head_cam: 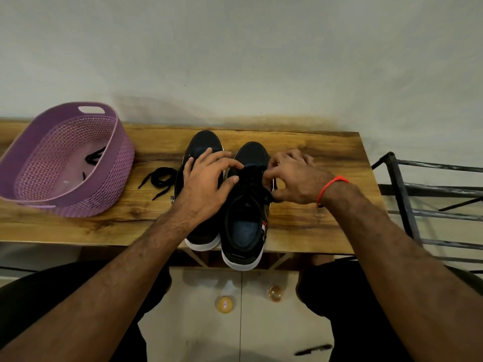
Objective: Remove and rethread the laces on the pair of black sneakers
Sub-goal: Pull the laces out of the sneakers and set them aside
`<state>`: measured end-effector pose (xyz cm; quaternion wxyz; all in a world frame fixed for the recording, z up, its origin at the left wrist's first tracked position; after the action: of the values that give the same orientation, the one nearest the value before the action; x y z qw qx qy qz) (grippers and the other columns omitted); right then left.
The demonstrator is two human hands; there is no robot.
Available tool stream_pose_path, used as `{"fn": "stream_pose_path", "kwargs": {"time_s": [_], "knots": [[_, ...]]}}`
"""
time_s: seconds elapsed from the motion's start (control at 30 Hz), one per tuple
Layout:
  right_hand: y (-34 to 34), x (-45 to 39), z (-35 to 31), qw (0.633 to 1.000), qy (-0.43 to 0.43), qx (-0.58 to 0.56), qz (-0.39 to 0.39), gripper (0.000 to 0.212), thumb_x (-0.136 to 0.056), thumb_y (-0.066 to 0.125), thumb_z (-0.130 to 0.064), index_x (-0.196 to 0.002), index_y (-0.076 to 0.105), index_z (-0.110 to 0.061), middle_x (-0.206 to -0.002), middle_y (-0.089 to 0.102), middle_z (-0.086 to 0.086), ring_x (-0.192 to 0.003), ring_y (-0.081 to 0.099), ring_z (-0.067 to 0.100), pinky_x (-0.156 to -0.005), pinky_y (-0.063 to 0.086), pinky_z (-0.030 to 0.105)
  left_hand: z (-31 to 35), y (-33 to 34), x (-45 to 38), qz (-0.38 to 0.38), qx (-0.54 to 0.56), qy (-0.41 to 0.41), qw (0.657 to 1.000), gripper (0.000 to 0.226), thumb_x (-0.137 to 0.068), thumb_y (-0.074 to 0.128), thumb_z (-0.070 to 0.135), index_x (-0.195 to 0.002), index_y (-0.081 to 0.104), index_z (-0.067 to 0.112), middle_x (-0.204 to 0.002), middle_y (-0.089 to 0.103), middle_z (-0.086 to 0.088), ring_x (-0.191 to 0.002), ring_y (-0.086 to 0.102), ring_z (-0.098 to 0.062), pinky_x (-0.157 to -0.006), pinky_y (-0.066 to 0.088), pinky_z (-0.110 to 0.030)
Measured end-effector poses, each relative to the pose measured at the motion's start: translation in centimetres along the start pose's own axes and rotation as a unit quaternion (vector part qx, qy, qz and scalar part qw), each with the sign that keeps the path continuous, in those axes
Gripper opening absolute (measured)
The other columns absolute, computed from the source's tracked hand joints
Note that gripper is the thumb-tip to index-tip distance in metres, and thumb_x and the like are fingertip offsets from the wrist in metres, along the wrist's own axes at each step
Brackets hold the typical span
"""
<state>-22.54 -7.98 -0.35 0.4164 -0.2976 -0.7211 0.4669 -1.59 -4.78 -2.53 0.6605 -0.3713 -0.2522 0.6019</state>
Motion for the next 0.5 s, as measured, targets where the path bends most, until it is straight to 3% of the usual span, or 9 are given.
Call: {"fn": "stream_pose_path", "kwargs": {"time_s": [0.07,0.17,0.23,0.3,0.4,0.5], "knots": [[-0.4,-0.1,-0.1,1.0,-0.006,0.002,0.016,0.012,-0.09,0.065,-0.038,-0.09,0.054,-0.044,-0.128,0.044,-0.006,-0.131,0.028,0.026,-0.107,0.027,0.055,0.1,-0.1,0.0,0.001,0.006,0.004,1.0,0.029,-0.098,0.063,0.028,-0.126,0.064,0.036,-0.15,0.047,0.014,-0.153,0.018,-0.016,-0.122,0.0,-0.049],[-1.7,-0.2,0.4,0.99,-0.009,-0.058,0.131,0.007,-0.09,0.061,-0.039,-0.096,0.059,-0.039,-0.119,0.053,-0.006,-0.124,0.039,0.024,-0.104,0.033,0.055,0.1,-0.3,0.0,0.005,0.013,0.014,1.0,0.025,-0.1,0.059,0.035,-0.123,0.067,0.037,-0.149,0.048,0.013,-0.152,0.019,-0.017,-0.121,0.006,-0.051],[-2.5,0.0,0.2,0.969,-0.044,-0.105,0.219,0.014,-0.087,0.057,-0.047,-0.097,0.061,-0.039,-0.112,0.056,-0.007,-0.118,0.045,0.023,-0.099,0.039,0.057,0.5,-0.4,-0.1,-0.008,0.022,0.013,1.0,0.028,-0.098,0.057,0.046,-0.122,0.069,0.038,-0.15,0.047,0.013,-0.151,0.018,-0.017,-0.118,0.008,-0.051],[-2.6,0.2,-0.7,0.956,-0.085,-0.113,0.258,0.024,-0.085,0.053,-0.05,-0.099,0.065,-0.035,-0.112,0.057,-0.007,-0.117,0.046,0.022,-0.098,0.039,0.053,1.1,-0.4,-0.1,-0.029,0.031,0.014,0.999,0.036,-0.092,0.058,0.054,-0.122,0.069,0.038,-0.151,0.047,0.015,-0.151,0.018,-0.018,-0.117,0.01,-0.051],[-2.1,0.0,-1.9,0.951,-0.095,-0.096,0.279,0.025,-0.086,0.056,-0.046,-0.103,0.067,-0.032,-0.116,0.057,-0.005,-0.121,0.042,0.022,-0.098,0.035,0.048,1.0,0.1,-0.3,-0.015,0.05,0.007,0.999,0.031,-0.083,0.071,0.056,-0.108,0.073,0.038,-0.139,0.056,0.02,-0.145,0.033,-0.017,-0.118,0.02,-0.057],[-1.6,-0.5,-1.2,0.974,-0.028,-0.113,0.195,0.032,-0.091,0.062,-0.041,-0.124,0.059,-0.04,-0.137,0.048,-0.006,-0.134,0.031,0.025,-0.107,0.029,0.053,0.2,0.2,-0.4,0.024,0.141,-0.029,0.989,0.029,-0.066,0.076,0.069,-0.083,0.072,0.046,-0.113,0.063,0.031,-0.122,0.056,-0.003,-0.106,0.042,-0.057]]}}
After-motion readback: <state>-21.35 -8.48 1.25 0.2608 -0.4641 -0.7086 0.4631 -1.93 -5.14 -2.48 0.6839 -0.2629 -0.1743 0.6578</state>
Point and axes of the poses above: each hand's wrist, its own x-axis away from the middle knuckle, its own y-axis out of the palm, z = x × y, the point moved 2 cm from there along -x, towards the middle knuckle
